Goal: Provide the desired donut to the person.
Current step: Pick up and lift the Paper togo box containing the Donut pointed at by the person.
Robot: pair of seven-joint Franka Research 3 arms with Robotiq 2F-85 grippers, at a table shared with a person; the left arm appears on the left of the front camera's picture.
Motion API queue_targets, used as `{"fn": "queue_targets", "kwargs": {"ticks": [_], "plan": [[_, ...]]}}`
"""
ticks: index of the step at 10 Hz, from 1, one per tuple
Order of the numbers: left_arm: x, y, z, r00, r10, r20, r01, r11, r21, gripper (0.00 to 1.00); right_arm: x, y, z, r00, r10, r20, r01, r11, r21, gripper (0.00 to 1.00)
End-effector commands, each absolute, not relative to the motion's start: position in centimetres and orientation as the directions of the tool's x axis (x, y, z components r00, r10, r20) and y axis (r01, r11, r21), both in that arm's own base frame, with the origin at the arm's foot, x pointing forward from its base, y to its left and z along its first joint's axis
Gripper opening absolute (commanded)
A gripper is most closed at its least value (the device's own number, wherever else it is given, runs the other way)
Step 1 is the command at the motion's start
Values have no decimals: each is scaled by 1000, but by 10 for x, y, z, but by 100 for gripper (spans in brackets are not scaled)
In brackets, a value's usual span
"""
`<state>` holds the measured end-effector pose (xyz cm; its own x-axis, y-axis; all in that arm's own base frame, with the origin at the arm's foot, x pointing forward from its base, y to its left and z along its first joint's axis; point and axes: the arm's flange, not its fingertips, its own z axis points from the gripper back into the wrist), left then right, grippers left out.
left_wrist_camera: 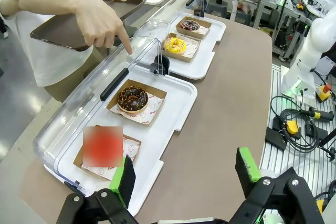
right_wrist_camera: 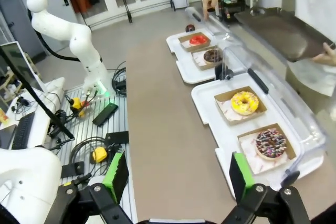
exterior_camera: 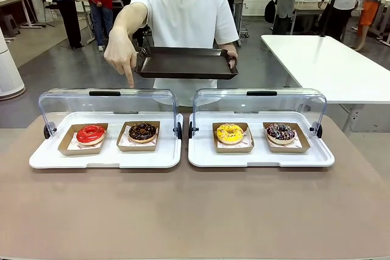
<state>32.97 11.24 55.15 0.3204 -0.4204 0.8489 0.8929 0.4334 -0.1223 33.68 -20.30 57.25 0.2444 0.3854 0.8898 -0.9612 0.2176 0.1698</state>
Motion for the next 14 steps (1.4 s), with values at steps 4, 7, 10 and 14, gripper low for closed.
{"fn": "queue_targets", "kwargs": {"ticks": [4,7,10,14], "plan": [[329,113,551,314,-409,857,895,429,-123,100,334,-204,576,236,383,893,-962,223,159,100],[329,113,551,314,-409,857,895,429,-123,100,334,-204,576,236,383,893,-962,223,159,100],[329,113,551,314,-409,857,895,429,-123,100,334,-204,576,236,383,893,-962,223,159,100],[329,113,551,314,-409,857,895,429,-123,100,334,-204,576,236,383,893,-962,223,159,100]]}}
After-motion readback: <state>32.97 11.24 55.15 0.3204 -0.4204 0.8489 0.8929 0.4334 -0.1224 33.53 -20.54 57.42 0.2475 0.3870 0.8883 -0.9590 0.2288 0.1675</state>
